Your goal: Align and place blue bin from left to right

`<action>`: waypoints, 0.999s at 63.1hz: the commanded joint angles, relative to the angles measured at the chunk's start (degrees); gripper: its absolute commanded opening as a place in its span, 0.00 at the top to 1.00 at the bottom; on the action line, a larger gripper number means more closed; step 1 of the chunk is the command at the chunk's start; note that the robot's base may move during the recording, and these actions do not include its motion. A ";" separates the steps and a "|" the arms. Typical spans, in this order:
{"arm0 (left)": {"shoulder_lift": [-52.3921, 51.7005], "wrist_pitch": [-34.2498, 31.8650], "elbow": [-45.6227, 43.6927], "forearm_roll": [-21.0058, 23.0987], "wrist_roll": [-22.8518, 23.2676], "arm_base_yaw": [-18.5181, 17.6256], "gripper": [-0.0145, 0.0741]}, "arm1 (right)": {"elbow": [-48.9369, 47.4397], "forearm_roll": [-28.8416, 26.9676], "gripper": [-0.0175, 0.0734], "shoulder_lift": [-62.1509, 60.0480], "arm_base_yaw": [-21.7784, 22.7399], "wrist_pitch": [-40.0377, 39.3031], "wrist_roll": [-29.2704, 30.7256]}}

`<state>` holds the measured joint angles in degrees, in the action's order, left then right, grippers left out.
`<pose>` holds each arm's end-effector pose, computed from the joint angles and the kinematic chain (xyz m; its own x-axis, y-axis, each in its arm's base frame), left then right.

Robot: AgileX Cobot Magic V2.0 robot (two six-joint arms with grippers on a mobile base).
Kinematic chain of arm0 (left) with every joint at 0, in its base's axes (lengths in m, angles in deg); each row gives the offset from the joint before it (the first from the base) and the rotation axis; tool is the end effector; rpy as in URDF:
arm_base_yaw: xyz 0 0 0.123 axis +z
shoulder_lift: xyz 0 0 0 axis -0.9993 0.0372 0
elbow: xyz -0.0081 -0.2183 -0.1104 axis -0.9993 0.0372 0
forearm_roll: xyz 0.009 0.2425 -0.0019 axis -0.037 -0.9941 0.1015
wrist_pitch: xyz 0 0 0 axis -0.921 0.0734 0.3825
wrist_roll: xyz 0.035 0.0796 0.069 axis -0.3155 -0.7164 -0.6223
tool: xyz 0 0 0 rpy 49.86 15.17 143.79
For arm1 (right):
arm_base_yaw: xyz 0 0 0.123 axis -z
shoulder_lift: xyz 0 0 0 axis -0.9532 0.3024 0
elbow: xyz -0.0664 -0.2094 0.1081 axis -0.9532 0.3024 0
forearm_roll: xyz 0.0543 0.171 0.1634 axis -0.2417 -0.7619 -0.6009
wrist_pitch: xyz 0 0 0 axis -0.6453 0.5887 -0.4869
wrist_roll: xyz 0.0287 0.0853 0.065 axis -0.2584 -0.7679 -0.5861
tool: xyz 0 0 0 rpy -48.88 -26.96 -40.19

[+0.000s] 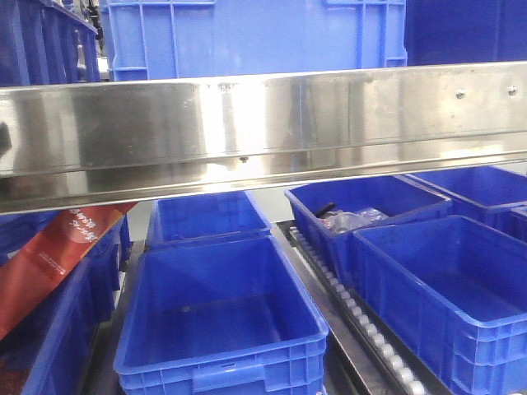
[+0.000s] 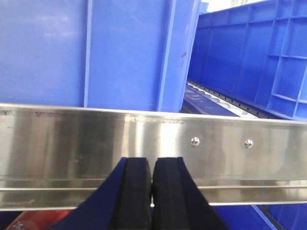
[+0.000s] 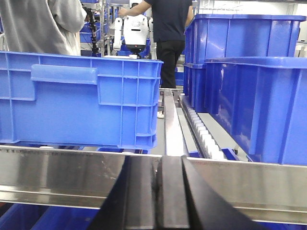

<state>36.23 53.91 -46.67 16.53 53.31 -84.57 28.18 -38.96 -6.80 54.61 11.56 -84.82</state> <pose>0.1083 0.0073 0.2038 -0.0038 -0.1054 -0.9944 -0.0679 0.9922 -0.1049 0.1013 0.0331 0.2962 0.0491 -0.0003 -0.9988 -0.3100 0.9506 -0.0155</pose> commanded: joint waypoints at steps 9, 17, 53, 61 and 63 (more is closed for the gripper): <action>-0.34 -1.48 -0.05 0.25 -0.11 0.00 0.83 | 0.88 0.33 0.88 -0.29 0.66 -2.46 0.35; -0.34 -1.48 -0.05 0.25 -0.11 0.00 0.83 | 3.16 -0.41 0.88 -0.29 6.46 -3.05 0.39; -0.34 -1.61 -0.05 0.25 -0.11 0.00 0.83 | 20.88 -4.35 0.88 -10.32 20.05 -7.37 0.39; -0.34 -1.61 -0.05 0.25 -0.11 0.00 0.83 | 20.88 -4.35 0.88 -10.32 20.05 -7.49 0.39; -0.34 -1.61 -0.05 0.25 -0.11 0.00 0.83 | 20.88 -4.35 0.88 -10.32 20.05 -7.49 0.39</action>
<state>36.11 53.21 -46.63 16.53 53.31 -84.57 49.06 -43.81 -16.62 74.40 4.61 -84.82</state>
